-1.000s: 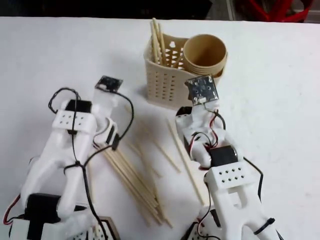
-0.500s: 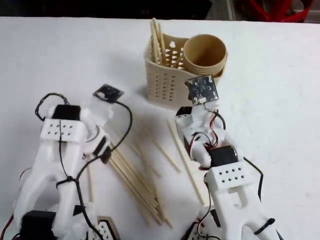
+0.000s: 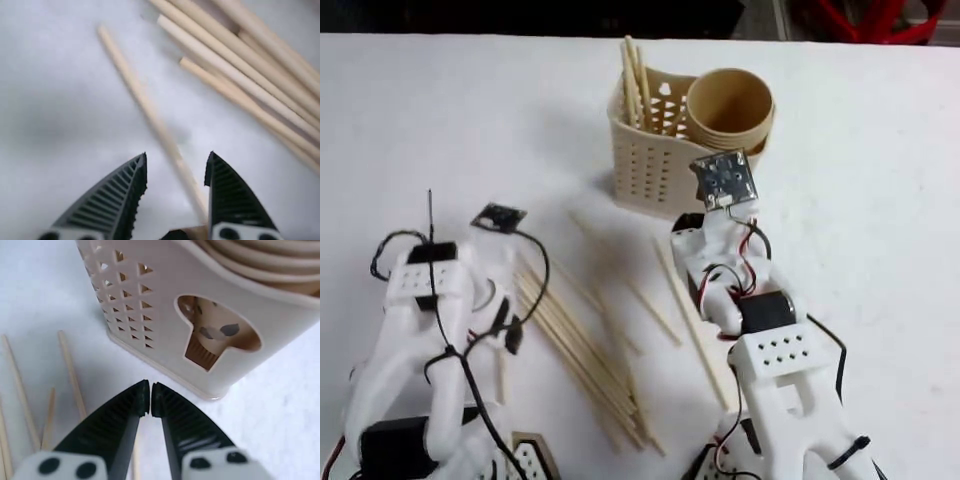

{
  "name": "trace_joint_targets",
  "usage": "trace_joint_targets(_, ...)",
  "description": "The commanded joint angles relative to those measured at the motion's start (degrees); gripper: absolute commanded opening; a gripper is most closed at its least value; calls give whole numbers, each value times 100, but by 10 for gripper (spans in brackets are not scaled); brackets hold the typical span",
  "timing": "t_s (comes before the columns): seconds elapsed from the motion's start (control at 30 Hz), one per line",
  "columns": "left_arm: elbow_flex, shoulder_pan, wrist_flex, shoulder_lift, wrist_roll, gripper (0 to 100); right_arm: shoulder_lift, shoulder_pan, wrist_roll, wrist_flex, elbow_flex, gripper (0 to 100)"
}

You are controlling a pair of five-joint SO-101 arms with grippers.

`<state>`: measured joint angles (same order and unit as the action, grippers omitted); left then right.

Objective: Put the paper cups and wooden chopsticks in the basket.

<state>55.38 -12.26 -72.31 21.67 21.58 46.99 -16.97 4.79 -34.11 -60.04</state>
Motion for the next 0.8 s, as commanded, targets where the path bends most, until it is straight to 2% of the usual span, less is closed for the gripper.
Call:
trace_joint_targets(0.0, 387, -13, 835, 207, -88, 196, 154, 48, 9, 101, 97, 21)
trace_joint_targets(0.17, 580, 163, 1020, 207, -88, 186, 154, 48, 9, 101, 97, 21)
trace_joint_targets(0.4, 598, 347, 1574, 207, -88, 53, 154, 48, 9, 101, 97, 21)
trace_joint_targets(0.7, 554, 347, 1723, 215, -105, 46, 154, 48, 9, 101, 97, 21)
trace_joint_targets(0.77, 554, 347, 1864, 215, -325, 46, 154, 48, 9, 101, 97, 21)
